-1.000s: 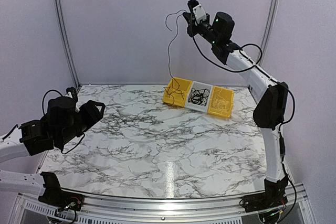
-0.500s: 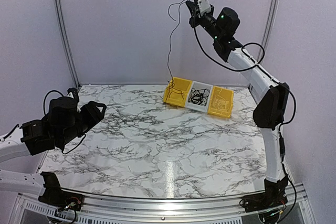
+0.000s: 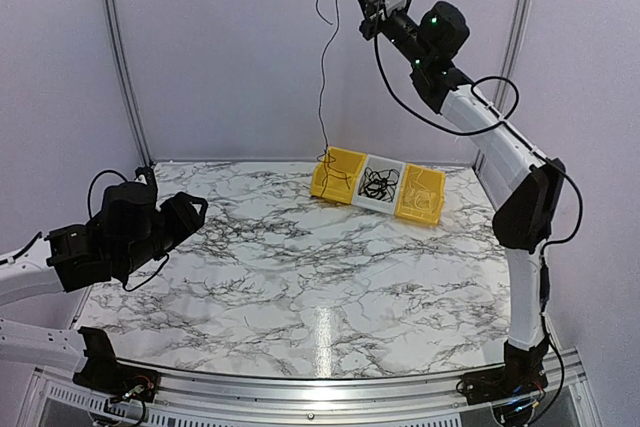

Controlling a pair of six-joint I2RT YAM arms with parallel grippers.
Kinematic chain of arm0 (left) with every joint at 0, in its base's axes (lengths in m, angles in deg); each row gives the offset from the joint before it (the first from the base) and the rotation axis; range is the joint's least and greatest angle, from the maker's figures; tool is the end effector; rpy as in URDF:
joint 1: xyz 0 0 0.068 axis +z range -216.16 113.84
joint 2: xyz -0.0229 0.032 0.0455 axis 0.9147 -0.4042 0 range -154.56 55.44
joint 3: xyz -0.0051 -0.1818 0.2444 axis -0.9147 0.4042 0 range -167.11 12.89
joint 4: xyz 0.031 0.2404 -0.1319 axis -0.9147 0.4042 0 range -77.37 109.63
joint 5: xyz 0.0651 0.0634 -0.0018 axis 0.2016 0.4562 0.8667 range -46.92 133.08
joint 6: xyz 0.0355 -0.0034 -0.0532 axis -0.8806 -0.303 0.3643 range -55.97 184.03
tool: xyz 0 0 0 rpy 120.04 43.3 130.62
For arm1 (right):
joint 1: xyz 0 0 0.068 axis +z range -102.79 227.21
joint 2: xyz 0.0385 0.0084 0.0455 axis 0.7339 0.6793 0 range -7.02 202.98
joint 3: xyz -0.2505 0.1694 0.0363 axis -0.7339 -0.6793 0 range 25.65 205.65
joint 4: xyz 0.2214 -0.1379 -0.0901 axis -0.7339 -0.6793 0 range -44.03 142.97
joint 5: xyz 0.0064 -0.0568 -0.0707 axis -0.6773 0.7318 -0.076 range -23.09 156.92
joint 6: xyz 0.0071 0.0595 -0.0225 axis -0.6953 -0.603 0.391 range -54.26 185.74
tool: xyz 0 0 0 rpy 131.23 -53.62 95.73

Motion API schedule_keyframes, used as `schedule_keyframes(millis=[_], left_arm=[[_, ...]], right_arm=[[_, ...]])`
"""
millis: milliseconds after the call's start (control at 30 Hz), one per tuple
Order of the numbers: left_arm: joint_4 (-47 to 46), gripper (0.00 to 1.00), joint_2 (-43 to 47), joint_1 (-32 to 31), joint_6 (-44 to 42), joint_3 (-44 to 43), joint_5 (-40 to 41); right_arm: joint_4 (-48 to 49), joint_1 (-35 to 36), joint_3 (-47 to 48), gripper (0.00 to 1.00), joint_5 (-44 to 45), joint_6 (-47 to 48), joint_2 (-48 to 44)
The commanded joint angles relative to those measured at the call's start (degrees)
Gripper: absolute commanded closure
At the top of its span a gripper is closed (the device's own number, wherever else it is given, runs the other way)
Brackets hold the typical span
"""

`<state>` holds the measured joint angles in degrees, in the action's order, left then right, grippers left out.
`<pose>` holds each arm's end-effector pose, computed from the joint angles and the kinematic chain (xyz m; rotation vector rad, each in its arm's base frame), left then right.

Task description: Untangle the cables

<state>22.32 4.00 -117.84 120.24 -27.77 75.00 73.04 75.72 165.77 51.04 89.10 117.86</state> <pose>0.1513 -0.1491 0.3152 -0.4533 1.8893 -0.7487 0.4544 0.2623 0.5536 -0.6454 0.7421 0.2148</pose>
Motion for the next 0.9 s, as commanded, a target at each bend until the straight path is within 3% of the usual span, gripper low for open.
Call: schedule_keyframes(millis=[0,467,867], left_arm=[[-0.8,0.34,-0.7,0.1,-1.4,-1.9,-0.1],[-1.5,0.34,-0.7,0.0,-2.1,-1.6,-0.8],[-2.4,0.34,-1.8,0.1,-1.8,-1.5,-0.8]], right_arm=[[-1.2,3.5,-5.4,1.00,-3.2,-1.3,-6.2],[-7.8,5.9,-12.1,1.00,-7.8,-3.9,-6.0],[-7.7,6.4,-6.4,1.00,-10.0,-3.9,-5.3]])
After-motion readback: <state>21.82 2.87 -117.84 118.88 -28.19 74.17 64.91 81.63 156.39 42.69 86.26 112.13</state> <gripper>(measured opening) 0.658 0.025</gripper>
